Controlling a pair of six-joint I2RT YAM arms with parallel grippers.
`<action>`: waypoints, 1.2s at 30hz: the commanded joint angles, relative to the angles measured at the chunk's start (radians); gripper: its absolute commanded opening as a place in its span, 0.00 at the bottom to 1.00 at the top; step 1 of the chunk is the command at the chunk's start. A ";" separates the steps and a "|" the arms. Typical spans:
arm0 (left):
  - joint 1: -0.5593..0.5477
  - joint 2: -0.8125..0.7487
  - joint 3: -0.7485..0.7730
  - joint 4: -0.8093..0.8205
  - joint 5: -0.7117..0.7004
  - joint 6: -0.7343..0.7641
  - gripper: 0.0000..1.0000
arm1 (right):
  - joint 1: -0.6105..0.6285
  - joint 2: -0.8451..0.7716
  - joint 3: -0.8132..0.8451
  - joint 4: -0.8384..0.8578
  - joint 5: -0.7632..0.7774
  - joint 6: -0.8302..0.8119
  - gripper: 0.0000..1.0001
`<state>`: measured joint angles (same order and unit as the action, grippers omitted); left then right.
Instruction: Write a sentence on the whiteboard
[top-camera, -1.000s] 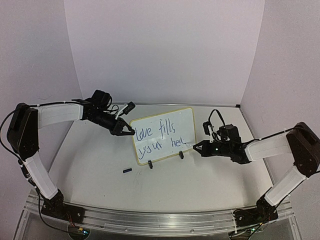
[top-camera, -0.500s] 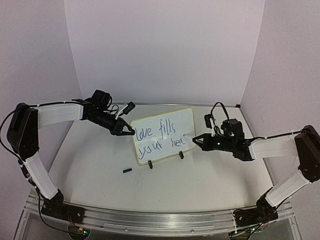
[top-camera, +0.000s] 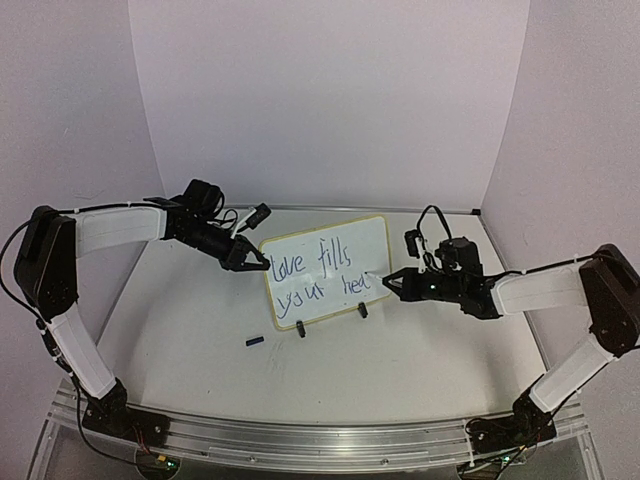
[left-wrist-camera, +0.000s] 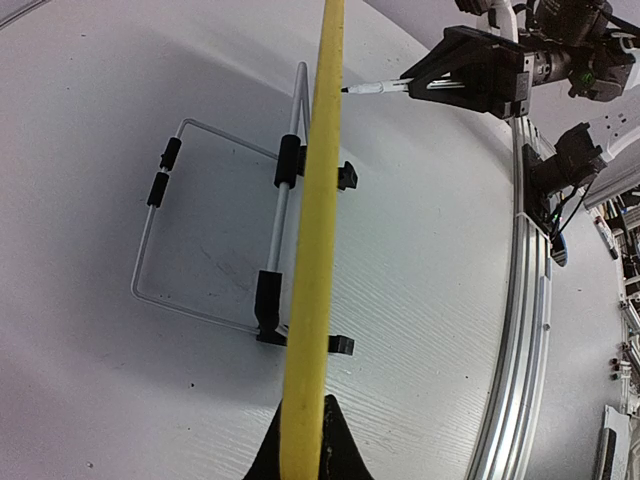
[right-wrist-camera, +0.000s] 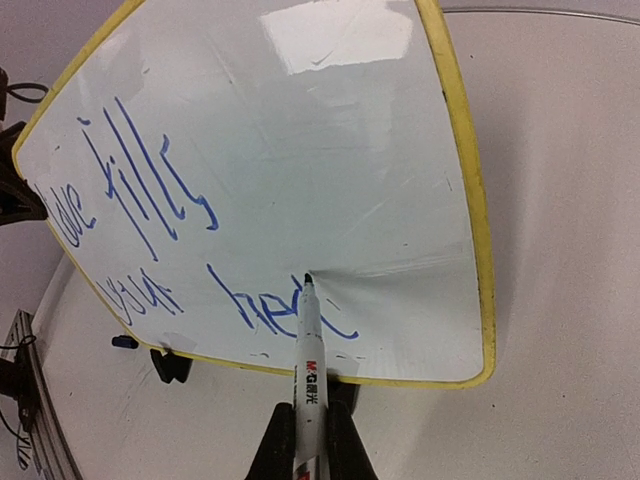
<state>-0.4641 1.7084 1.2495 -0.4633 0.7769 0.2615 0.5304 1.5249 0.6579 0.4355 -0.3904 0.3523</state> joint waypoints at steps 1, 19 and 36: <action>-0.005 0.014 0.018 -0.040 -0.093 0.053 0.00 | -0.004 0.037 0.050 0.011 0.024 0.013 0.00; -0.005 0.011 0.016 -0.040 -0.093 0.053 0.00 | -0.004 0.015 -0.007 0.009 0.081 0.025 0.00; -0.007 0.013 0.016 -0.040 -0.093 0.052 0.00 | -0.004 0.032 -0.043 0.009 0.056 0.034 0.00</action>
<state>-0.4641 1.7084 1.2510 -0.4709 0.7746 0.2611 0.5312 1.5505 0.6121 0.4320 -0.3401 0.3794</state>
